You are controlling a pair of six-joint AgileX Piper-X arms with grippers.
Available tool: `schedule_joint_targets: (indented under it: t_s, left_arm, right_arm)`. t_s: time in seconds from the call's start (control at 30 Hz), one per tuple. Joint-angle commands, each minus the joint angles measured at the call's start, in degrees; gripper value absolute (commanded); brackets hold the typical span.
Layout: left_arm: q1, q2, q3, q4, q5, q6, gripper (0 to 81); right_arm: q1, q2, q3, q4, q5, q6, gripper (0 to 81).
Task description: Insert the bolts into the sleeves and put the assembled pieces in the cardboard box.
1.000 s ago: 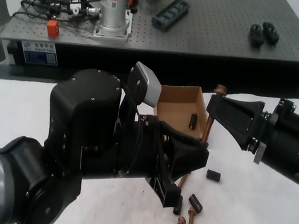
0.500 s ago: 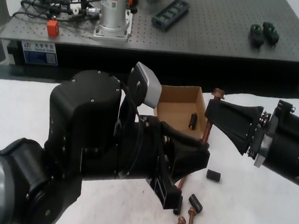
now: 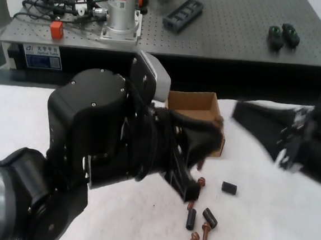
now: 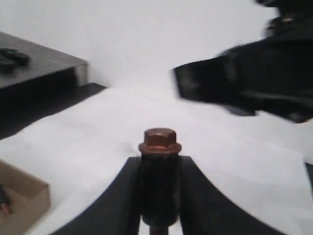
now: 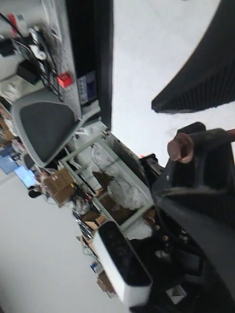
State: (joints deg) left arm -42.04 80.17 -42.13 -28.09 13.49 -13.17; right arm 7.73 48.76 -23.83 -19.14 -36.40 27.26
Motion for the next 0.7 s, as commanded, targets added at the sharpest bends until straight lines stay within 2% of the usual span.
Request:
schedule_joint_targets:
  t_s: [0.0, 0.13, 0.23, 0.33, 0.5, 0.67]
  left_arm:
    - [0.31, 0.17, 0.48, -2.11, -3.35, -0.59, 0.6]
    - [3.46, 9.74, -12.07, 6.2, -4.33, -6.21, 0.6]
    - [5.14, 20.14, -27.24, 21.0, -4.33, -6.01, 0.6]
    - [5.87, 31.71, -44.44, 37.69, -4.44, -3.24, 0.6]
    - [5.84, 49.95, -71.88, 58.23, -9.42, 5.15, 0.6]
    - [5.84, 60.87, -86.25, 67.59, -9.28, 6.21, 0.6]
  right_arm:
    - [-7.45, -6.49, -0.39, 5.5, -0.44, -0.31, 37.4]
    - [-15.27, -12.7, -0.39, 20.87, 0.91, -5.28, 37.4]
    - [-18.19, -14.68, -0.39, 30.63, 3.78, -9.84, 37.4]
    - [-18.98, -15.04, -0.39, 37.03, 5.57, -11.77, 37.4]
    - [-18.98, -14.27, -0.39, 43.72, 11.75, -14.65, 37.4]
    - [-18.88, -12.26, -0.39, 45.6, 13.58, -14.96, 37.2]
